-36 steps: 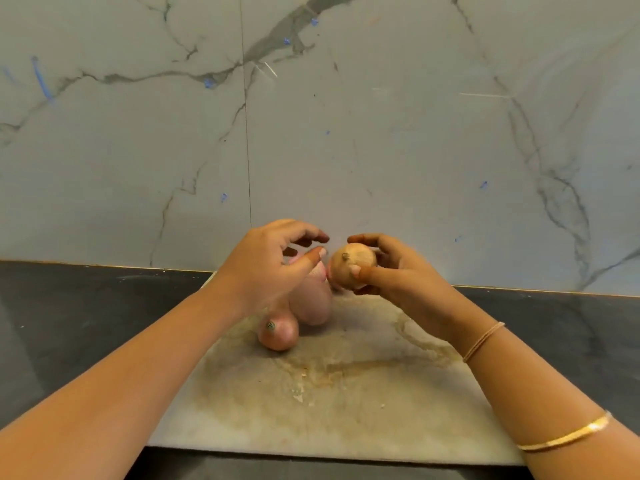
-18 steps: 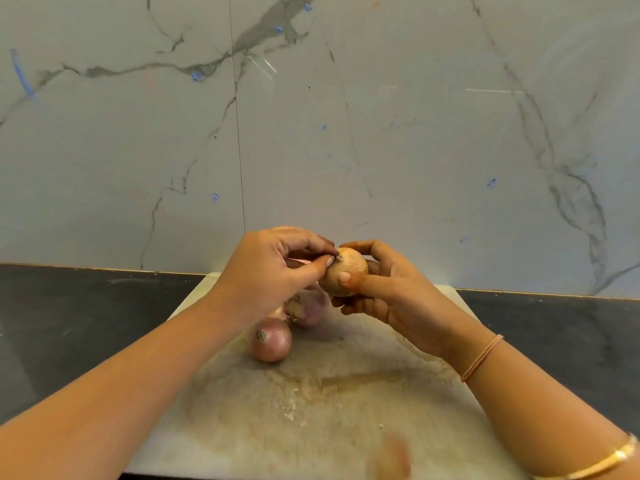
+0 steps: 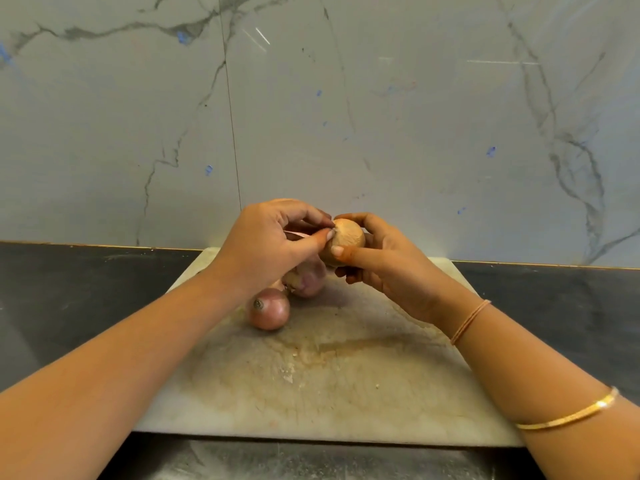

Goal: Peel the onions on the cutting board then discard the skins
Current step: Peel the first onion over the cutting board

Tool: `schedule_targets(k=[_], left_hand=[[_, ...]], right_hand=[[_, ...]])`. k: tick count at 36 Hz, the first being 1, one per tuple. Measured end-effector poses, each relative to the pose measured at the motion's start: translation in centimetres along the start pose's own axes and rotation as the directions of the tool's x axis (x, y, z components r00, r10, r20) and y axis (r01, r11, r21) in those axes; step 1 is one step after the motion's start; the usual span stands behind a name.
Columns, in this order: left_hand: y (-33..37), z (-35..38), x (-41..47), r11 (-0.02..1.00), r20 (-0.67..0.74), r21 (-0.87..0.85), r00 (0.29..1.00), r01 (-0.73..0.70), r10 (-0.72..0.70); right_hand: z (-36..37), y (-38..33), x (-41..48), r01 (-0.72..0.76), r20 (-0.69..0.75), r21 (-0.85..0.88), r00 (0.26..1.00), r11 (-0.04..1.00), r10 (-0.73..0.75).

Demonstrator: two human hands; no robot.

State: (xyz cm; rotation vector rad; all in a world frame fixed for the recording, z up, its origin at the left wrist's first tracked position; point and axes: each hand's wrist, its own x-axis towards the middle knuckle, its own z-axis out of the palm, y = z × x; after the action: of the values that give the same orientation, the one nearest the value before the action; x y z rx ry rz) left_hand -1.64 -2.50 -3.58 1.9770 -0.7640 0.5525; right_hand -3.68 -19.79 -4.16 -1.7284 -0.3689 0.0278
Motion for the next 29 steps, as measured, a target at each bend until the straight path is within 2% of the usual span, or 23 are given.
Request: schedule_targets(k=[3,8,19,23,29], left_hand=[[0.17,0.1,0.11,0.994,-0.011,-0.09,0.998,0.057,-0.058],[-0.01,0.29,0.11,0.994,0.003,-0.089,0.998,0.07,-0.07],[0.11,0.31,-0.14,0.996,-0.065,0.071,0.996,-0.061,0.066],[0.02,0.27,-0.21,0.996,-0.085,0.085,0.996,-0.023,0.03],[-0.09,0.26,-0.27,0.996,-0.105,0.006,0.991,0.084,-0.083]], right_hand=[[0.07,0.02,-0.02,0.014,-0.01,-0.03,1.0,0.999,-0.014],[0.1,0.13,-0.05,0.021,-0.014,-0.062,1.0,0.998,-0.022],[0.25,0.18,0.0,0.001,-0.006,0.012,1.0,1.0,-0.001],[0.21,0.09,-0.15,-0.007,-0.003,0.063,1.0,0.998,0.007],[-0.06,-0.17,-0.22,-0.035,-0.008,0.134,0.999,0.99,0.037]])
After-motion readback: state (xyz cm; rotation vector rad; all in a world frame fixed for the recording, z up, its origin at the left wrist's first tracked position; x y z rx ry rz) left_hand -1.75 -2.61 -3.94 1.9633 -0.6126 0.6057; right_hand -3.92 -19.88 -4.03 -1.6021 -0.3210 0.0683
